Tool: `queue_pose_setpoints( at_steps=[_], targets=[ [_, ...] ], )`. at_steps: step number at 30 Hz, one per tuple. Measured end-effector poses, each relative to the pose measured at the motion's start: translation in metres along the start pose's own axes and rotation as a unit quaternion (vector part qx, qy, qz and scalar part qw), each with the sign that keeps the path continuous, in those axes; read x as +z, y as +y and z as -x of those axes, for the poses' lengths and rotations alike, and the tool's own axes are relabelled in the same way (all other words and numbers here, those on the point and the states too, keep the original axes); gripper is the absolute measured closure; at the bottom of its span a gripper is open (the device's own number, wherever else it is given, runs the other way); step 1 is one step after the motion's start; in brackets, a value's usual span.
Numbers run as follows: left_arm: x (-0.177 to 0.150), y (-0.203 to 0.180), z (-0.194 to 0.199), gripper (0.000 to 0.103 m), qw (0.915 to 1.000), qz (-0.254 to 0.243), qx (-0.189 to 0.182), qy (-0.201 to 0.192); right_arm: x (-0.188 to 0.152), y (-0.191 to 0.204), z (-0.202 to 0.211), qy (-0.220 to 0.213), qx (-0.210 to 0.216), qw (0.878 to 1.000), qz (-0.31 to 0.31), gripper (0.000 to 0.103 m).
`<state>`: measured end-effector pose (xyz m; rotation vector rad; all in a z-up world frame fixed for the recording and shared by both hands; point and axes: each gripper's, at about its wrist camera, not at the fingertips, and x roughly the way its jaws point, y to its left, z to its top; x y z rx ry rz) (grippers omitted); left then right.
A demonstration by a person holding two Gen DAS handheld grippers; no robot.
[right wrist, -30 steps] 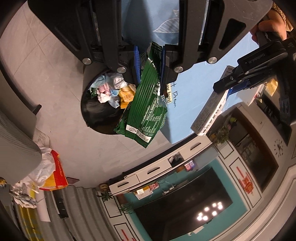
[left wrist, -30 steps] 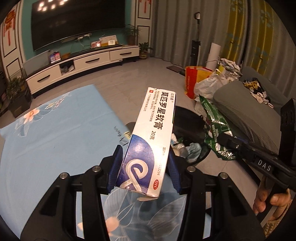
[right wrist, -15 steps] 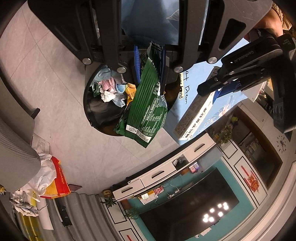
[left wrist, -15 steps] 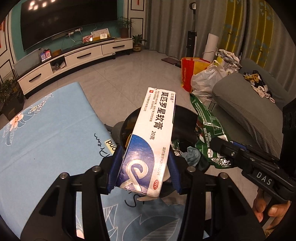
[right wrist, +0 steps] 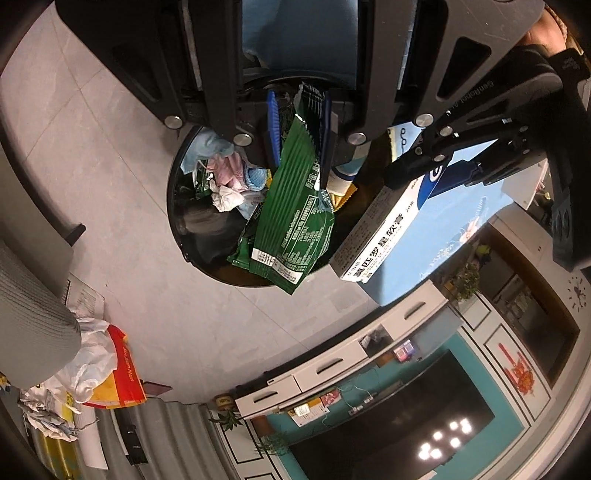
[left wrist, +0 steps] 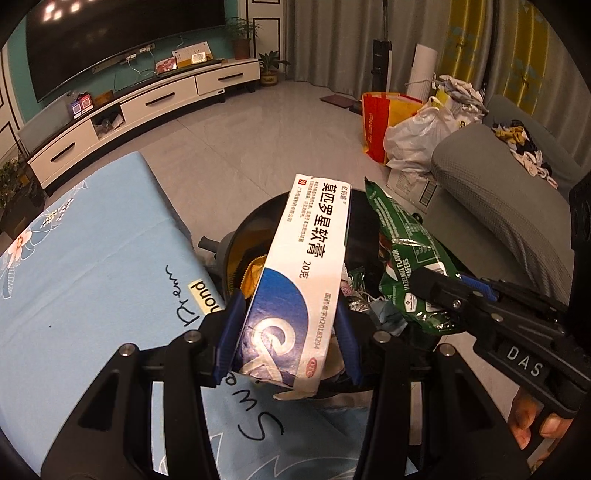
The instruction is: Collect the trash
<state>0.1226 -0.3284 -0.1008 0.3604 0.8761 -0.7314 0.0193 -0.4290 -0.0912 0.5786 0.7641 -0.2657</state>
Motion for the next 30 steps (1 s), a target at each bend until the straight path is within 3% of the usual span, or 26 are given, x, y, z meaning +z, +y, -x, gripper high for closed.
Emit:
queue_pose_setpoints(
  at_steps=[7,11,15,18,19,21,23,30],
  targets=[
    [0.001,-0.003,-0.016,0.052,0.9998,-0.010,0.004,0.016,0.001,0.000,-0.009,0.010,-0.014,1.000,0.005,0.083],
    [0.001,-0.005,-0.015,0.038,0.9998,-0.014,0.009,0.012,0.003,0.000,-0.008,0.006,-0.016,1.000,0.002,0.076],
    [0.002,-0.005,-0.011,0.033,0.9999,-0.012,0.010,0.006,0.003,-0.003,0.000,-0.003,-0.018,1.000,-0.004,0.070],
    [0.000,-0.004,-0.002,0.023,0.9998,-0.012,0.014,-0.004,0.004,-0.004,0.009,-0.011,-0.019,1.000,-0.007,0.064],
    [-0.001,-0.004,0.001,0.016,0.9998,-0.010,0.015,-0.007,0.003,-0.004,0.011,-0.012,-0.020,1.000,-0.006,0.061],
    [-0.003,-0.002,0.012,0.013,0.9997,-0.007,0.015,-0.016,0.003,-0.003,0.019,-0.017,-0.022,1.000,-0.004,0.056],
    [-0.006,0.001,0.024,0.006,0.9995,-0.007,0.020,-0.023,0.002,-0.001,0.030,-0.026,-0.029,0.999,-0.004,0.039],
    [-0.017,0.013,0.072,0.003,0.9984,0.013,0.032,-0.045,-0.004,0.007,0.063,-0.040,-0.041,0.998,0.007,0.008]
  ],
)
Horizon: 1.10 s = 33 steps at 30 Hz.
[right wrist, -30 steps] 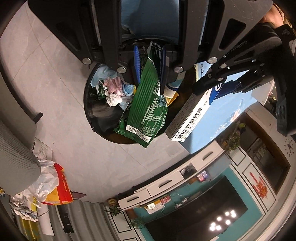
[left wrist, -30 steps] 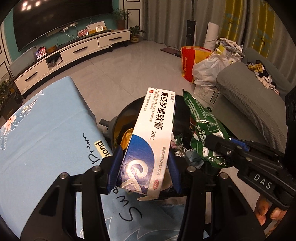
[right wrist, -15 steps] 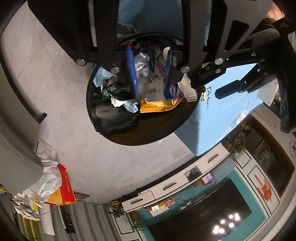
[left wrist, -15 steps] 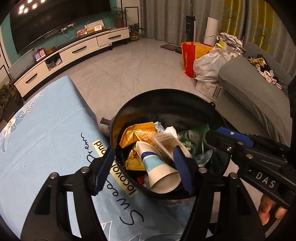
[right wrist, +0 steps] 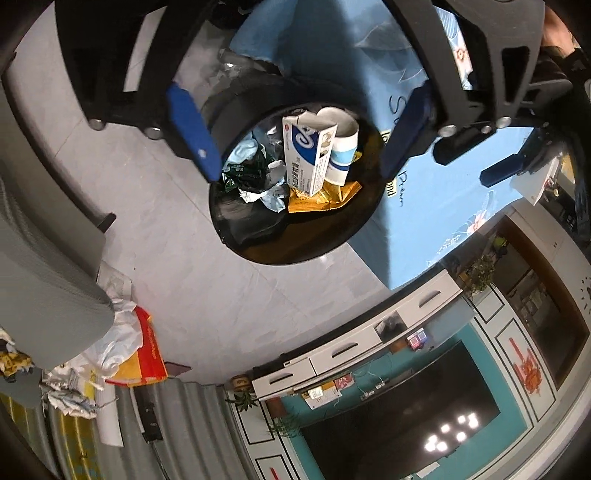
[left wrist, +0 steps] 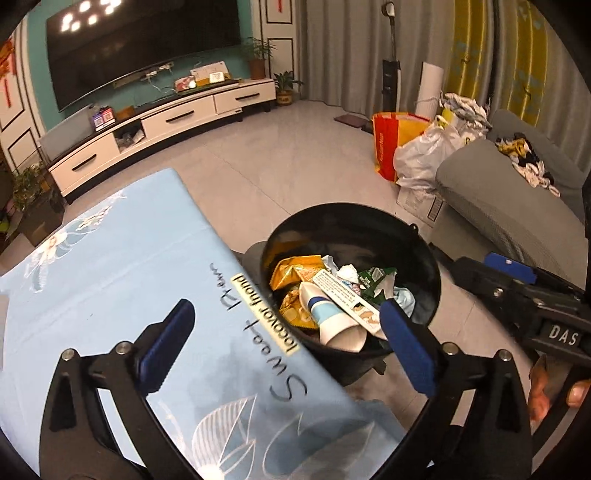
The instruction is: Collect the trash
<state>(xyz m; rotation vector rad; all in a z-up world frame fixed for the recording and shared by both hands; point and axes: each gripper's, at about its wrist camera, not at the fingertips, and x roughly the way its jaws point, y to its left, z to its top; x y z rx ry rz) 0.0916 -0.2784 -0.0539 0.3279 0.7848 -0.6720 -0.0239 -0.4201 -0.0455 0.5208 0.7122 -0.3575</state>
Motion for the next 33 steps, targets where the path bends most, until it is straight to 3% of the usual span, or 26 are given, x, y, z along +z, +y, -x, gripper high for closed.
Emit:
queue_pose_setpoints(
  at_steps=[1,5,9,14,18,23,33],
  targets=[
    [-0.001,0.002,0.007,0.003,1.0000,0.003,0.005,-0.002,-0.001,0.002,0.008,-0.004,-0.004,1.000,0.003,0.003],
    [-0.009,0.014,0.036,0.003,0.9997,0.018,0.013,-0.009,-0.006,0.011,0.025,0.008,-0.012,1.000,0.007,0.003],
    [-0.019,0.028,0.070,0.003,0.9970,0.050,0.053,-0.027,-0.013,0.024,0.045,0.006,-0.015,1.000,0.027,0.003],
    [-0.033,0.046,0.095,0.003,0.9946,0.100,0.019,-0.020,-0.023,0.039,0.059,0.016,-0.017,0.999,0.048,0.003],
    [-0.047,0.057,0.111,0.003,0.9895,0.133,0.053,-0.014,-0.031,0.053,0.069,0.023,-0.022,0.997,0.066,0.003],
    [-0.052,0.062,0.126,0.003,0.9888,0.144,0.040,-0.008,-0.035,0.068,0.084,0.020,-0.027,0.996,0.086,0.003],
    [-0.047,0.049,0.155,0.003,0.9886,0.129,0.077,-0.017,-0.034,0.087,0.122,-0.021,-0.052,0.991,0.118,0.003]
  ],
)
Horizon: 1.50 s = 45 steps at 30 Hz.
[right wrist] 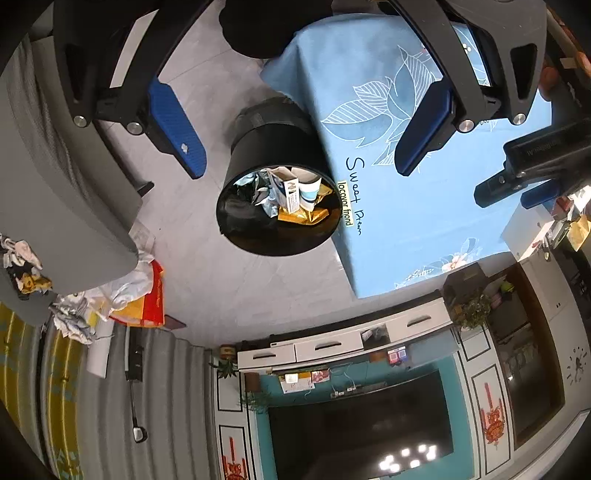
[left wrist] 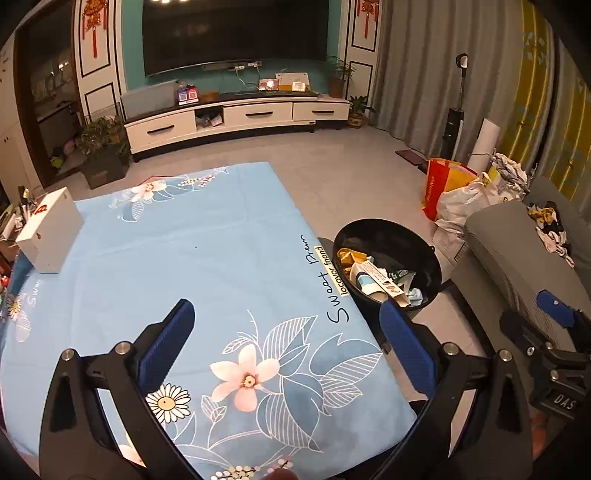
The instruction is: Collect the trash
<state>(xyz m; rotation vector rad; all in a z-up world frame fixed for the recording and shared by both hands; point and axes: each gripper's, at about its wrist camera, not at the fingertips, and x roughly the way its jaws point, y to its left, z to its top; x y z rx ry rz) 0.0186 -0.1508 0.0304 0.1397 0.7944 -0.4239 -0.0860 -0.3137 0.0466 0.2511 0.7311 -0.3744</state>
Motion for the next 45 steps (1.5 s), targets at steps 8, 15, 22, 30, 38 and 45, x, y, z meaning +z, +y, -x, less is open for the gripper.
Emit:
queue_pose_setpoints(
  at_steps=[8,15,22,30,38,45],
  targets=[
    [-0.002,-0.003,-0.001,0.003,0.9999,0.001,0.010,0.009,0.000,-0.003,-0.004,0.008,0.002,1.000,-0.003,0.003],
    [-0.001,-0.008,0.000,0.003,0.9999,-0.007,0.013,0.009,0.000,-0.002,-0.008,0.010,0.004,1.000,-0.005,0.003],
    [-0.002,-0.008,-0.003,0.003,0.9998,-0.003,0.015,0.015,-0.002,0.001,-0.016,0.017,0.005,1.000,-0.003,0.003],
    [-0.003,-0.005,-0.003,0.003,0.9997,-0.004,0.020,0.016,0.000,0.003,-0.019,0.017,0.008,1.000,0.002,0.003],
    [-0.002,-0.005,-0.005,0.003,0.9996,-0.003,0.020,0.019,-0.002,0.007,-0.025,0.025,0.013,1.000,0.004,0.003],
    [-0.002,-0.003,-0.005,0.003,0.9996,-0.001,0.022,0.018,-0.003,0.007,-0.027,0.027,0.015,1.000,0.003,0.003]
  ],
)
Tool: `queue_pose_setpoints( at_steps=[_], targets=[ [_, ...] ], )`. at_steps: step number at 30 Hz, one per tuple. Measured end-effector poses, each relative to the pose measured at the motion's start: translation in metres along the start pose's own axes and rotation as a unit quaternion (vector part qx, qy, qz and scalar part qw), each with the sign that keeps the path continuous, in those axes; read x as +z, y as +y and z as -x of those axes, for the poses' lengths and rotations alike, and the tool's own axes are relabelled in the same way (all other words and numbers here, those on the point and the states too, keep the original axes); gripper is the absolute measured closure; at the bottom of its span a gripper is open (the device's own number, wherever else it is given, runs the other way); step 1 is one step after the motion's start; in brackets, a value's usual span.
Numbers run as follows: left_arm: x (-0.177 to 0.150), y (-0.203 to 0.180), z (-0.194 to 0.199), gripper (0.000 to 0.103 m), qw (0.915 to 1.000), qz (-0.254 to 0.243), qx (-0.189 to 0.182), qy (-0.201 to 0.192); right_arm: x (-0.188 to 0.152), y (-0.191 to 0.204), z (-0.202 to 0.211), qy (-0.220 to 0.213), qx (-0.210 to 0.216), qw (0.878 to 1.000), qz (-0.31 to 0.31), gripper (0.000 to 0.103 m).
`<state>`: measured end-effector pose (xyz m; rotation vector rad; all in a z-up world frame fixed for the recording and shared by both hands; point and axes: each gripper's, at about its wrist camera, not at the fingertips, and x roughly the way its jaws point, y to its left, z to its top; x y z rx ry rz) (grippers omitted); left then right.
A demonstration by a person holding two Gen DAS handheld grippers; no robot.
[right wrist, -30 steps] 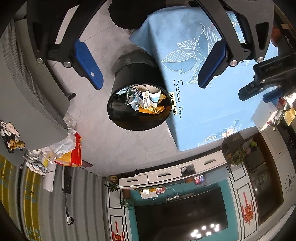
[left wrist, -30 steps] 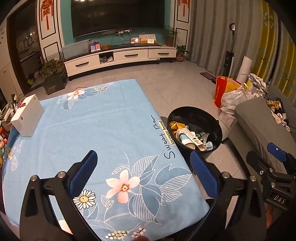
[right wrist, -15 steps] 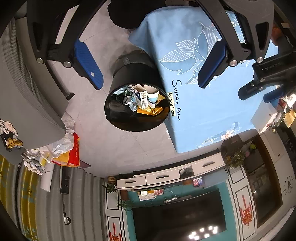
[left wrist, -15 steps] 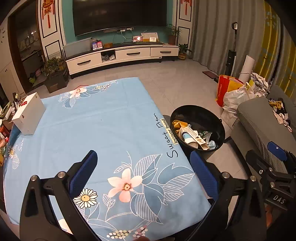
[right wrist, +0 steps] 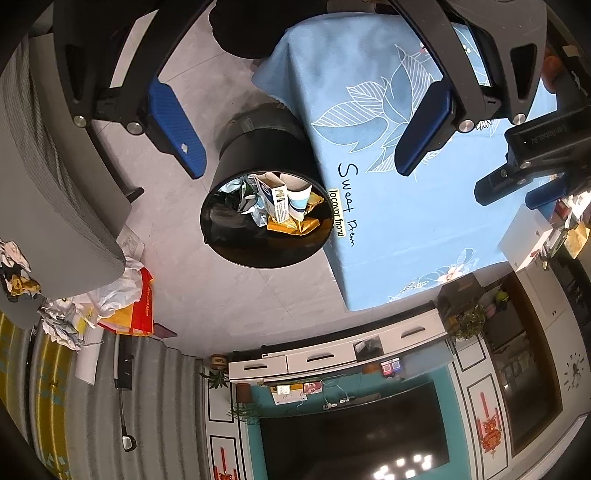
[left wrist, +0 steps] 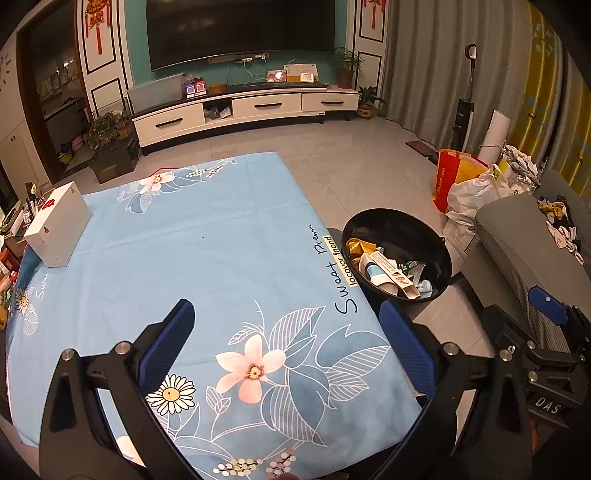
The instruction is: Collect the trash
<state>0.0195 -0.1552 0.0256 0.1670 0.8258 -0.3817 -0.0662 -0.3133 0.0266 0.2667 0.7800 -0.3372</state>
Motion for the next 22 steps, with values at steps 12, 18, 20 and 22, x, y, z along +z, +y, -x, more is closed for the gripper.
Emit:
queue_pose_setpoints(
  at_steps=[12,18,20,22],
  targets=[
    [0.0002,-0.0023,0.0014,0.003,1.0000,0.000,0.006,-0.004,-0.0007,-0.0006,0.0020,-0.007,0.000,1.000,0.001,0.003],
    [0.0002,-0.0019,0.0019,0.003,1.0000,0.002,0.005,-0.005,-0.0013,-0.0006,0.0031,-0.008,0.000,1.000,0.001,0.003],
    [0.0004,-0.0014,0.0020,0.003,1.0000,0.002,0.006,-0.005,-0.0015,-0.0003,0.0030,-0.008,0.000,1.000,0.001,0.003],
    [0.0006,-0.0012,0.0024,0.003,1.0000,0.002,0.005,-0.005,-0.0006,-0.0010,0.0038,-0.008,0.000,1.000,0.001,0.003]
  ],
)
